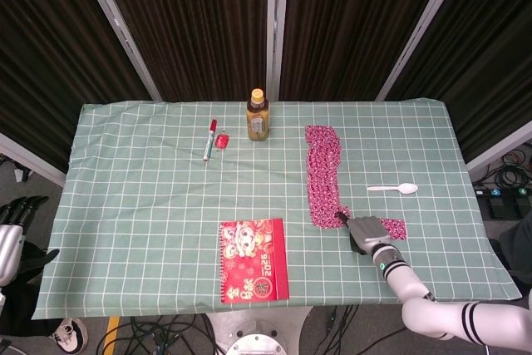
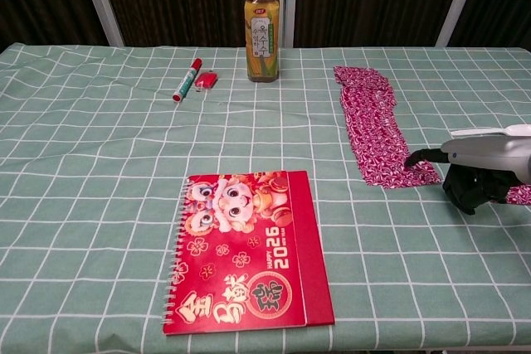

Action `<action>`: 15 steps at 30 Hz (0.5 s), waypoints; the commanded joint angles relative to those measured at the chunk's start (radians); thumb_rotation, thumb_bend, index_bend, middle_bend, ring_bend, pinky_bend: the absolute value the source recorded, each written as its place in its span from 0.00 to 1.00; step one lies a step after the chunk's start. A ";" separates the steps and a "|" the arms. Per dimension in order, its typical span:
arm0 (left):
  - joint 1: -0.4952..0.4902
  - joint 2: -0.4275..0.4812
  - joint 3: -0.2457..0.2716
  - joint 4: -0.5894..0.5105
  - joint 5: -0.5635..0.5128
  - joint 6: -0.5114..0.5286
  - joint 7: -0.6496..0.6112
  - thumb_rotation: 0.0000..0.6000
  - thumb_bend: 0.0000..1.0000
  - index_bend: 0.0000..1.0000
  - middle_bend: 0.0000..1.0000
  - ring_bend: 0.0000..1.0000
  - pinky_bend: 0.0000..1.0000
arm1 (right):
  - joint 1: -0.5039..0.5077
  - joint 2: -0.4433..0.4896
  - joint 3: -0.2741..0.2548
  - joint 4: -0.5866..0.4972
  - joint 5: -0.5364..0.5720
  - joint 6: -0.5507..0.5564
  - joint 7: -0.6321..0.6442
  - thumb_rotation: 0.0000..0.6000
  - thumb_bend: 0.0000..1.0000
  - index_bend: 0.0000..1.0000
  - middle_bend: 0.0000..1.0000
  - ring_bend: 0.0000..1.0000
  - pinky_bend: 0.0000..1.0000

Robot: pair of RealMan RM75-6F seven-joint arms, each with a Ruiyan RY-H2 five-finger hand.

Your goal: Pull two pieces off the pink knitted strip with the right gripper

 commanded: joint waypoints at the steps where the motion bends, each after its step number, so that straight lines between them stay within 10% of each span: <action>1: 0.001 0.000 0.000 0.001 0.001 0.001 -0.001 1.00 0.10 0.15 0.14 0.10 0.17 | 0.004 -0.004 -0.009 -0.001 0.005 0.008 -0.005 1.00 0.97 0.06 0.91 0.80 0.69; 15: -0.006 -0.006 0.002 -0.010 0.009 -0.007 0.024 1.00 0.10 0.15 0.14 0.10 0.17 | -0.077 0.057 -0.112 -0.084 -0.143 0.115 0.010 1.00 0.97 0.06 0.91 0.80 0.69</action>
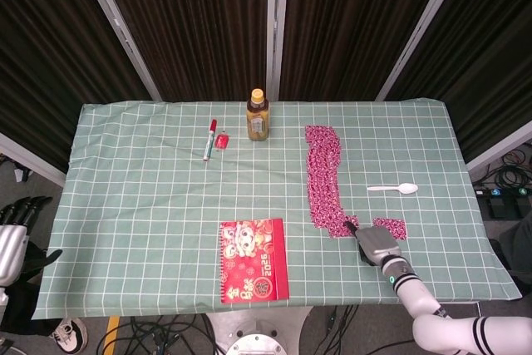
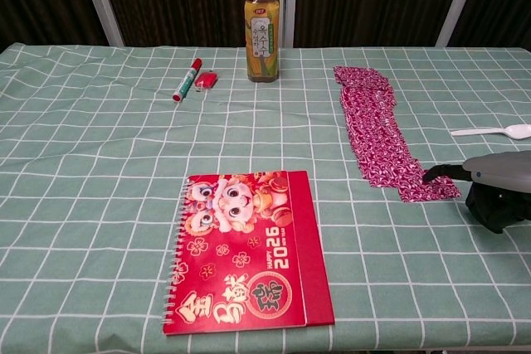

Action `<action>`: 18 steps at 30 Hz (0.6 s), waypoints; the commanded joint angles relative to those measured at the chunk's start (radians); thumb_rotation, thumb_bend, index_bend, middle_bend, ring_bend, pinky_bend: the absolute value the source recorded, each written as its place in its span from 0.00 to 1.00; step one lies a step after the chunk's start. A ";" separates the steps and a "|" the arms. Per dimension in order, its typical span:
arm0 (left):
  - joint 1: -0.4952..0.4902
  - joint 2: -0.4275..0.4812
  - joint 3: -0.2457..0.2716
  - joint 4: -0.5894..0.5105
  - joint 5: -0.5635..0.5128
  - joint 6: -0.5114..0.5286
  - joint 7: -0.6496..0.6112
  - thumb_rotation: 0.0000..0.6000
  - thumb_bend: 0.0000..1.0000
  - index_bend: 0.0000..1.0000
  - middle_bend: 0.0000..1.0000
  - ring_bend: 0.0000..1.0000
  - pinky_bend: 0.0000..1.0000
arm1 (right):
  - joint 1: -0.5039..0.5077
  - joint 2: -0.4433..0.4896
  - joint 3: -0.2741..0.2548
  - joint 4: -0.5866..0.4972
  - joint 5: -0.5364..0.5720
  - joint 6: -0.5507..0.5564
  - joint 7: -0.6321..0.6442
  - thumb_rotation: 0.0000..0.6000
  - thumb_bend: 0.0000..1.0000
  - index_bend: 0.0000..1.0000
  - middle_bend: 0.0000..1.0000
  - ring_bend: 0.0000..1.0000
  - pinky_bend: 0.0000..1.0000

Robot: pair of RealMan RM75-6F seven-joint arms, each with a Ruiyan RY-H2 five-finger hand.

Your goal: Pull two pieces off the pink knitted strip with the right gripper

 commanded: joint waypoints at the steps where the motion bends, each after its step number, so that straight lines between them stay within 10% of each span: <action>1: -0.003 -0.003 0.000 -0.002 -0.001 -0.004 0.005 1.00 0.09 0.15 0.14 0.10 0.17 | -0.034 0.027 -0.032 -0.031 -0.052 0.033 0.009 1.00 0.97 0.06 0.91 0.80 0.69; 18: -0.011 -0.007 -0.001 -0.024 0.004 -0.009 0.038 1.00 0.10 0.15 0.14 0.10 0.17 | -0.133 0.128 -0.110 -0.078 -0.204 0.034 0.082 1.00 0.97 0.06 0.91 0.80 0.69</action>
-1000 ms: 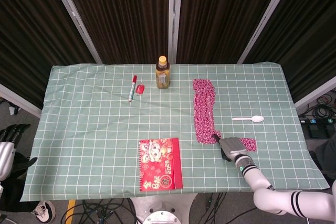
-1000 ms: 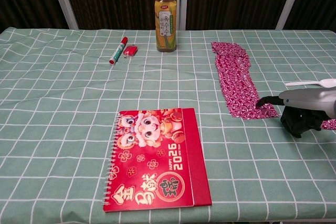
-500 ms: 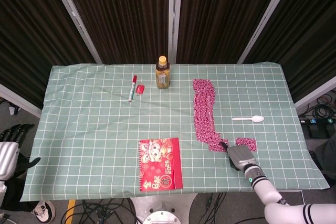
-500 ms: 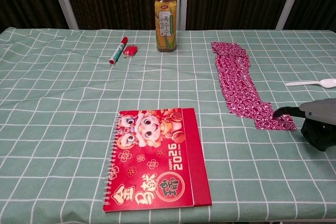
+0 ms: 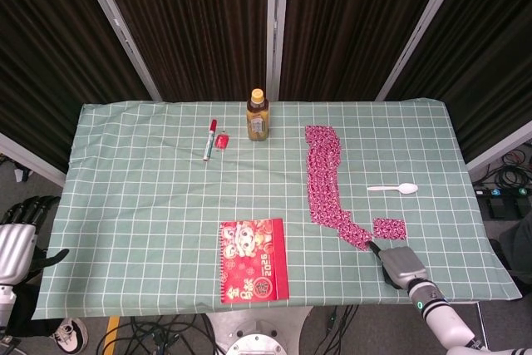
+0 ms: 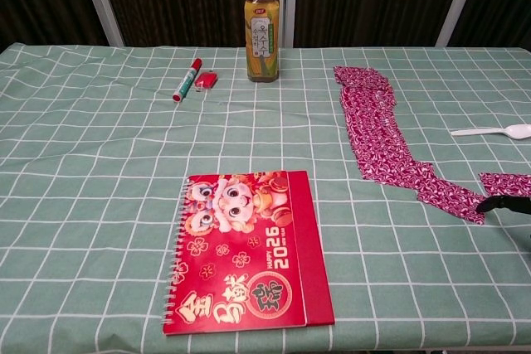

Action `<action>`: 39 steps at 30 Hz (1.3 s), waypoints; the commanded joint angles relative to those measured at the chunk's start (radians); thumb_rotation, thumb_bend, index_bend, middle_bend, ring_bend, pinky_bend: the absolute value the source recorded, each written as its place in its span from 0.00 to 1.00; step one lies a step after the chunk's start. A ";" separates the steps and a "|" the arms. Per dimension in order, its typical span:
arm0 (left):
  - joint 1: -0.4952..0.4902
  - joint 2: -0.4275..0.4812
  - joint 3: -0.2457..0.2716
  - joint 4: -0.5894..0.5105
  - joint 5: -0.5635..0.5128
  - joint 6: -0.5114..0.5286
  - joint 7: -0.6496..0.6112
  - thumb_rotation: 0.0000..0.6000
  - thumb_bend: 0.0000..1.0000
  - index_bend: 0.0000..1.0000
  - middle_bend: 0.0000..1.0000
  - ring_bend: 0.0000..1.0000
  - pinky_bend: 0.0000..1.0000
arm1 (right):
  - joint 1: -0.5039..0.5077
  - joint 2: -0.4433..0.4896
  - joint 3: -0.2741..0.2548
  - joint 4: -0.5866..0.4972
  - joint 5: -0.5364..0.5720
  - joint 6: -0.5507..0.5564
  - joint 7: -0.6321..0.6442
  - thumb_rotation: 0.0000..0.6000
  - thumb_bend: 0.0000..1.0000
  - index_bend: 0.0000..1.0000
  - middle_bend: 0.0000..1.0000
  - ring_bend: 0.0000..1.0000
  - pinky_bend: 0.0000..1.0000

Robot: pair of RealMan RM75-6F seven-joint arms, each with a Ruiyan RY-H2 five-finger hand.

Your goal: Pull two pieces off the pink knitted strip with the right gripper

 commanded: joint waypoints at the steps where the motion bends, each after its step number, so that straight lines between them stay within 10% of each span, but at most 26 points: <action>1: -0.001 0.000 0.000 -0.002 0.000 -0.001 0.002 1.00 0.10 0.15 0.14 0.10 0.17 | -0.017 0.010 0.003 -0.004 -0.035 0.009 0.024 1.00 0.97 0.06 0.91 0.80 0.69; 17: 0.003 0.006 -0.002 0.003 -0.009 0.002 -0.012 1.00 0.10 0.15 0.14 0.10 0.17 | -0.001 -0.076 0.108 0.057 0.025 -0.013 0.010 1.00 0.97 0.03 0.91 0.80 0.69; 39: 0.004 0.002 0.004 0.007 0.002 0.004 -0.011 1.00 0.10 0.15 0.14 0.10 0.17 | -0.030 -0.014 0.018 -0.016 -0.017 -0.047 0.003 1.00 0.97 0.06 0.91 0.80 0.69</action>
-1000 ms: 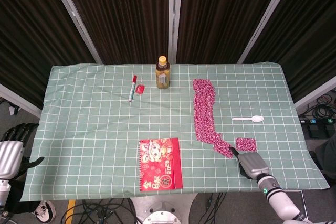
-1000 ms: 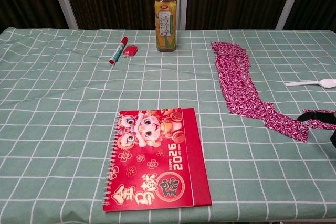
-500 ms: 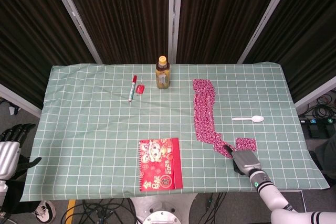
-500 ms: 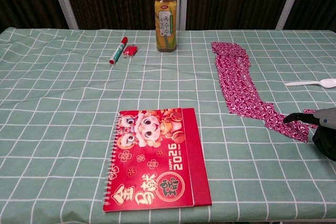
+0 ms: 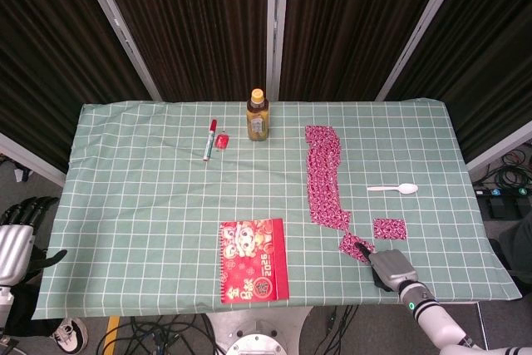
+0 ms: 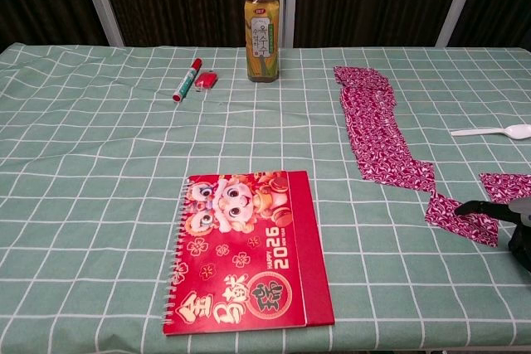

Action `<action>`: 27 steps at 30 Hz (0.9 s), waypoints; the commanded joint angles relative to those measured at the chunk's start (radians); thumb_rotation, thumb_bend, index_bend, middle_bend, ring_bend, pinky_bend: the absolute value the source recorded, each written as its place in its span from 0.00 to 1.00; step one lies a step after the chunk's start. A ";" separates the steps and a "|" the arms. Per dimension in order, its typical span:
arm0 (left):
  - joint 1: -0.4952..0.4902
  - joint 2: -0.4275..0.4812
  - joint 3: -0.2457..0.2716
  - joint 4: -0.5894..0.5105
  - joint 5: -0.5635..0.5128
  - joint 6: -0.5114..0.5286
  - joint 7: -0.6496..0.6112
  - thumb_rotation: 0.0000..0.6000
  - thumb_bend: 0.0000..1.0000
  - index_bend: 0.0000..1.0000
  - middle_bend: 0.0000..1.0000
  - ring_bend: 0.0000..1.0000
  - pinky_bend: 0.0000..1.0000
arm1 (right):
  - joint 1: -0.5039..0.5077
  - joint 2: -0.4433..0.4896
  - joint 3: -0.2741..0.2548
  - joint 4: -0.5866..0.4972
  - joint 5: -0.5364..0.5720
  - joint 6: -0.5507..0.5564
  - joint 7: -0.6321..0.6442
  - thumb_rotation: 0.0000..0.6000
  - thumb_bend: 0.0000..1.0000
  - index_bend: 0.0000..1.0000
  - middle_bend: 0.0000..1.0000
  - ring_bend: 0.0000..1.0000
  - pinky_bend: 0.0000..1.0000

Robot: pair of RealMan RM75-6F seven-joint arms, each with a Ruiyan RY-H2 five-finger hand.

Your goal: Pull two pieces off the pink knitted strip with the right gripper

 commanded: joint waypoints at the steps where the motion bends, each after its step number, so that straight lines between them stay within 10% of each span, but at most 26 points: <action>1: 0.000 0.000 0.000 -0.001 0.000 0.000 0.001 1.00 0.10 0.15 0.14 0.10 0.17 | -0.017 0.016 -0.021 -0.014 -0.023 0.006 0.003 1.00 0.97 0.06 0.91 0.80 0.69; 14: -0.003 -0.001 0.000 -0.012 -0.003 -0.004 0.017 1.00 0.10 0.15 0.14 0.10 0.17 | -0.071 0.081 -0.056 -0.047 -0.139 0.021 0.056 1.00 0.97 0.07 0.91 0.80 0.69; 27: -0.003 0.000 -0.003 -0.011 -0.002 0.000 0.013 1.00 0.10 0.15 0.14 0.10 0.17 | -0.188 0.138 0.050 -0.093 -0.424 0.311 0.182 1.00 0.97 0.07 0.91 0.80 0.69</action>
